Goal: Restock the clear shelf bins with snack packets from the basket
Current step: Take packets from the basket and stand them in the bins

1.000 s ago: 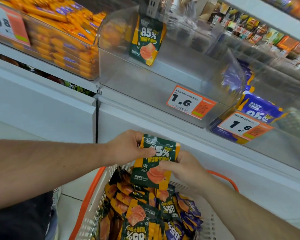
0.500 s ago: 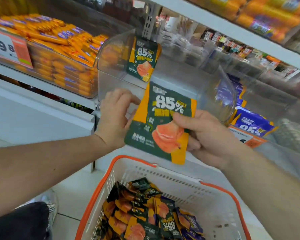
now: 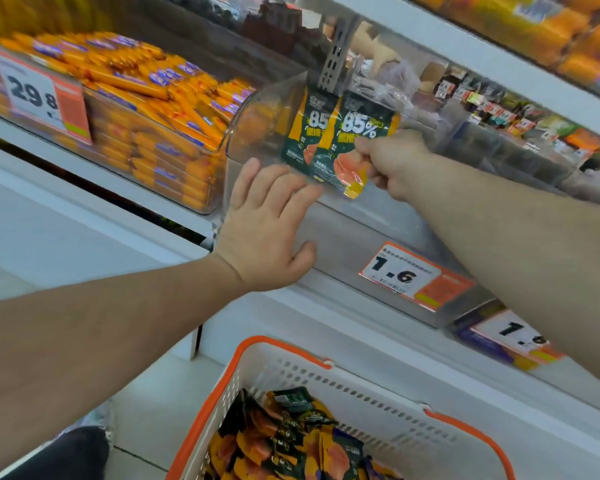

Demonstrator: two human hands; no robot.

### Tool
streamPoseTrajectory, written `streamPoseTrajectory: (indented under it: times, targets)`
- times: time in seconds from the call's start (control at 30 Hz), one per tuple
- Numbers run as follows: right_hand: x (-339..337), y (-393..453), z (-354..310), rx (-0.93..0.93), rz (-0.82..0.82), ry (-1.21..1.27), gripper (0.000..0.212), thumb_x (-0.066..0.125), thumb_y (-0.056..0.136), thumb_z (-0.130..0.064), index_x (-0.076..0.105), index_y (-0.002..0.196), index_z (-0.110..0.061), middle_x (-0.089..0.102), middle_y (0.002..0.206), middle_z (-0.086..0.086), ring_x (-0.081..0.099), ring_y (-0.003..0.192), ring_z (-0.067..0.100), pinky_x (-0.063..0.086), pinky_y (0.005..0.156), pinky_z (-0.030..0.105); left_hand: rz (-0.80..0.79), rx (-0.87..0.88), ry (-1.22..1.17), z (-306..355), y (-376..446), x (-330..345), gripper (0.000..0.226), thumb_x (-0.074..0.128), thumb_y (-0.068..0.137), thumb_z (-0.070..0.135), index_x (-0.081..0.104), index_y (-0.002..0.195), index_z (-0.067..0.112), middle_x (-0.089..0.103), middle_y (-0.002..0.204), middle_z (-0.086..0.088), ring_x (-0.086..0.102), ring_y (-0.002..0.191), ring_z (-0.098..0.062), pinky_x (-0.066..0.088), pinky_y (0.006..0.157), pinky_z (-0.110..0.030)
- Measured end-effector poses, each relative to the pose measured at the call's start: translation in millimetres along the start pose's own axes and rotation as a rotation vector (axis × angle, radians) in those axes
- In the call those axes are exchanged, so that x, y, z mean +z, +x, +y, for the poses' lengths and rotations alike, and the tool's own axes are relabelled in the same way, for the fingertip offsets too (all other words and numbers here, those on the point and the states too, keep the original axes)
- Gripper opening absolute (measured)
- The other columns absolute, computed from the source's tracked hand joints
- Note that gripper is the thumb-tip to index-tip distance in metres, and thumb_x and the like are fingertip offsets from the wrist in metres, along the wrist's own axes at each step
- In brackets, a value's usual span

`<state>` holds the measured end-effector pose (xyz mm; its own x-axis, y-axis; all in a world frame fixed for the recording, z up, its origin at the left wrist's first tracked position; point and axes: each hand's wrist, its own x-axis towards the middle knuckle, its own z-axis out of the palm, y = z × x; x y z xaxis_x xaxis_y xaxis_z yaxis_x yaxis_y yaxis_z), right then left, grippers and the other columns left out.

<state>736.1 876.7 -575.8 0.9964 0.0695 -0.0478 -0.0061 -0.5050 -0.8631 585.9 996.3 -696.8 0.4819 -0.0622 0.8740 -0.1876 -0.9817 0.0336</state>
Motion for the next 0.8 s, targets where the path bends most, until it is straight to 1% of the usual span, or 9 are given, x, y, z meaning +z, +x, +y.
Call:
streamPoseTrajectory:
  times: [0.1, 0.2, 0.3, 0.4, 0.43, 0.53, 0.7, 0.77, 0.8]
  targets:
    - [22, 22, -1, -0.072, 0.024, -0.114, 0.029, 0.068, 0.09, -0.024, 0.05, 0.07, -0.012, 0.06, 0.071, 0.009, 0.042, 0.049, 0.016, 0.033, 0.045, 0.026, 0.026, 0.018, 0.02, -2, -1, 4, 0.058, 0.057, 0.072, 0.04, 0.047, 0.123, 0.013, 0.041, 0.118, -0.004, 0.041, 0.119, -0.031, 0.01, 0.117, -0.046]
    - [41, 38, 4, -0.125, 0.006, -0.164, 0.025, 0.07, 0.088, -0.031, 0.06, 0.089, -0.008, 0.062, 0.079, 0.011, 0.048, 0.056, 0.018, 0.037, 0.049, 0.026, 0.033, 0.005, 0.023, -1, -2, 8, 0.058, 0.056, 0.074, 0.04, 0.046, 0.124, 0.015, 0.04, 0.119, -0.003, 0.041, 0.12, -0.03, 0.01, 0.117, -0.046]
    - [57, 49, 6, -0.167, -0.01, -0.144, 0.024, 0.072, 0.087, -0.031, 0.057, 0.086, -0.011, 0.063, 0.081, 0.012, 0.053, 0.061, 0.021, 0.041, 0.052, 0.027, 0.038, 0.003, 0.014, 0, -2, 9, 0.054, 0.054, 0.075, 0.04, 0.047, 0.123, 0.014, 0.04, 0.119, -0.002, 0.041, 0.12, -0.03, 0.012, 0.116, -0.047]
    - [64, 54, 5, -0.165, 0.009, -0.146, 0.036, 0.072, 0.086, -0.034, 0.064, 0.104, -0.004, 0.068, 0.082, 0.012, 0.058, 0.062, 0.022, 0.047, 0.058, 0.032, 0.048, -0.003, 0.014, -2, -1, 9, 0.053, 0.054, 0.075, 0.038, 0.048, 0.122, 0.014, 0.041, 0.119, -0.002, 0.042, 0.12, -0.03, 0.012, 0.117, -0.047]
    - [65, 55, 6, -0.159, 0.019, -0.156, 0.037, 0.072, 0.086, -0.035, 0.065, 0.106, -0.004, 0.069, 0.08, 0.01, 0.06, 0.06, 0.021, 0.048, 0.059, 0.032, 0.051, -0.007, 0.013, -2, -1, 9, 0.053, 0.054, 0.075, 0.038, 0.048, 0.122, 0.014, 0.041, 0.118, -0.002, 0.042, 0.12, -0.03, 0.011, 0.117, -0.047]
    - [61, 55, 9, -0.174, 0.037, -0.219, 0.035, 0.071, 0.087, -0.034, 0.063, 0.104, -0.003, 0.067, 0.072, 0.004, 0.063, 0.057, 0.015, 0.056, 0.064, 0.034, 0.053, -0.01, 0.021, 0, -2, 11, 0.053, 0.054, 0.075, 0.038, 0.048, 0.121, 0.014, 0.041, 0.117, -0.002, 0.043, 0.12, -0.03, 0.011, 0.117, -0.047]
    - [52, 50, 8, -0.186, -0.007, -0.244, 0.03, 0.075, 0.083, -0.022, 0.061, 0.103, -0.005, 0.06, 0.07, 0.002, 0.059, 0.059, 0.014, 0.06, 0.079, 0.038, 0.05, -0.017, 0.017, 0, -2, 12, 0.052, 0.053, 0.076, 0.038, 0.048, 0.121, 0.014, 0.041, 0.117, -0.003, 0.041, 0.12, -0.03, 0.011, 0.117, -0.047]
    - [51, 46, 5, -0.183, -0.002, -0.251, 0.017, 0.072, 0.085, -0.015, 0.058, 0.09, -0.007, 0.057, 0.069, 0.003, 0.058, 0.059, 0.014, 0.059, 0.082, 0.039, 0.044, -0.017, 0.02, 0, -1, 11, 0.052, 0.053, 0.076, 0.038, 0.048, 0.121, 0.014, 0.04, 0.117, -0.003, 0.041, 0.12, -0.03, 0.011, 0.117, -0.047]
    - [51, 44, 4, -0.196, 0.012, -0.254, 0.017, 0.07, 0.086, -0.013, 0.054, 0.081, -0.009, 0.056, 0.068, 0.003, 0.056, 0.059, 0.014, 0.059, 0.082, 0.038, 0.042, -0.016, 0.022, 0, -2, 11, 0.052, 0.053, 0.076, 0.038, 0.048, 0.121, 0.014, 0.04, 0.117, -0.003, 0.041, 0.12, -0.03, 0.011, 0.117, -0.047]
